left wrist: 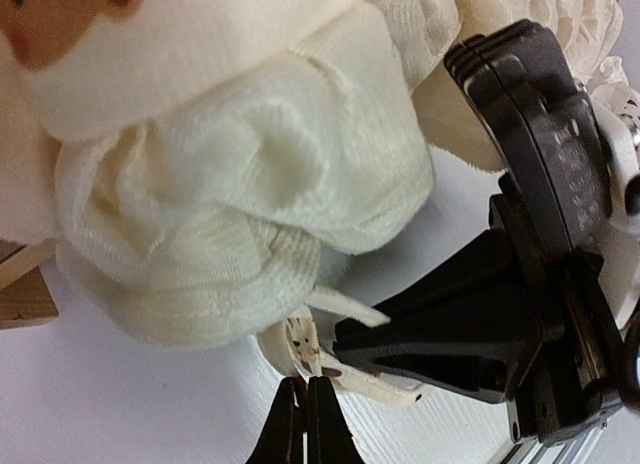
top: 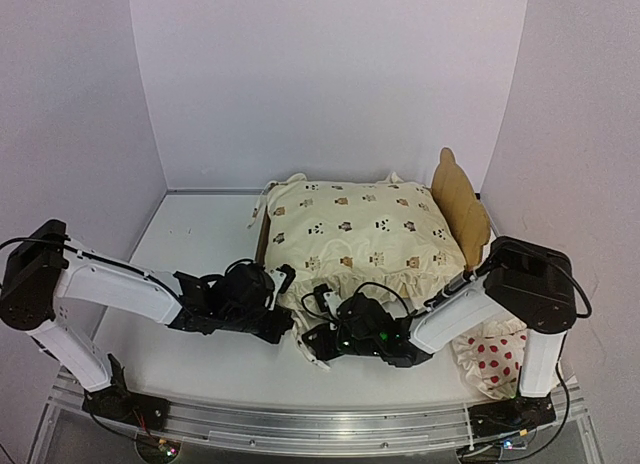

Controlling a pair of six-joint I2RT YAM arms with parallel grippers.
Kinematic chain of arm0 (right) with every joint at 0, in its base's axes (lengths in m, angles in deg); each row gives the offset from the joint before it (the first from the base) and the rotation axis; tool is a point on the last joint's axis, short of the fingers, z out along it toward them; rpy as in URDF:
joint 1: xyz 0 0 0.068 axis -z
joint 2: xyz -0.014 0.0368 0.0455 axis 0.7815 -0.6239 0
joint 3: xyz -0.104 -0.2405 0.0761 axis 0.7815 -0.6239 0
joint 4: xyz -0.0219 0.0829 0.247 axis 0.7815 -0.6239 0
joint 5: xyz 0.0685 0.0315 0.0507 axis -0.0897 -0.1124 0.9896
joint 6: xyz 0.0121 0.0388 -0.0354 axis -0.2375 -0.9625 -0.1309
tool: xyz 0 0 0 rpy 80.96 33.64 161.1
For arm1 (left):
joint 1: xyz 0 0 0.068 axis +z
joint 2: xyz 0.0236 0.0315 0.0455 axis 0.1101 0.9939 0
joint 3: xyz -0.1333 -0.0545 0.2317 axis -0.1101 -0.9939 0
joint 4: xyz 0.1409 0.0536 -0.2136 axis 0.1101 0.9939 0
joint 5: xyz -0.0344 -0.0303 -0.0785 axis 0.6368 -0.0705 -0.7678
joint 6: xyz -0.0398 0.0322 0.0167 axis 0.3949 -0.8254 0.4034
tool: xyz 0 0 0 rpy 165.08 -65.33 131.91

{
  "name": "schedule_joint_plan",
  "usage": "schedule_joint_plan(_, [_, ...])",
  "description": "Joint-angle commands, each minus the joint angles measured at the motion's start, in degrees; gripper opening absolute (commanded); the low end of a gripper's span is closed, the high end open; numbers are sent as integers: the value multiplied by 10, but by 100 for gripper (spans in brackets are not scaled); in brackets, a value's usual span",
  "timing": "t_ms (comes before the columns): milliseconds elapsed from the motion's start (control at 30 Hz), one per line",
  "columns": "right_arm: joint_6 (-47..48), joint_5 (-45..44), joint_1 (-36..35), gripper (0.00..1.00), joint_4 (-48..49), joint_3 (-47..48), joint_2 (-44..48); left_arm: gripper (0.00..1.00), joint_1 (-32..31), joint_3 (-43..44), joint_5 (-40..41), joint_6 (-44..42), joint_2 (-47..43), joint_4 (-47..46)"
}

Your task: Set up the pet bed

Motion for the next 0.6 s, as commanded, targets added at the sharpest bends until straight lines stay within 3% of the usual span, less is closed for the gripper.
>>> schedule_joint_plan(0, [36, 37, -2, 9, -46, 15, 36, 0, 9, -5, -12, -31, 21, -78])
schedule_joint_plan(267, [107, 80, -2, 35, -118, 6, 95, 0, 23, -9, -24, -67, 54, -121])
schedule_joint_plan(367, [135, 50, -2, 37, -163, -8, 131, 0, 28, -14, -36, -73, 63, -133])
schedule_joint_plan(567, [159, -2, 21, 31, -206, -24, 170, 0, 33, -15, -42, -81, 72, -140])
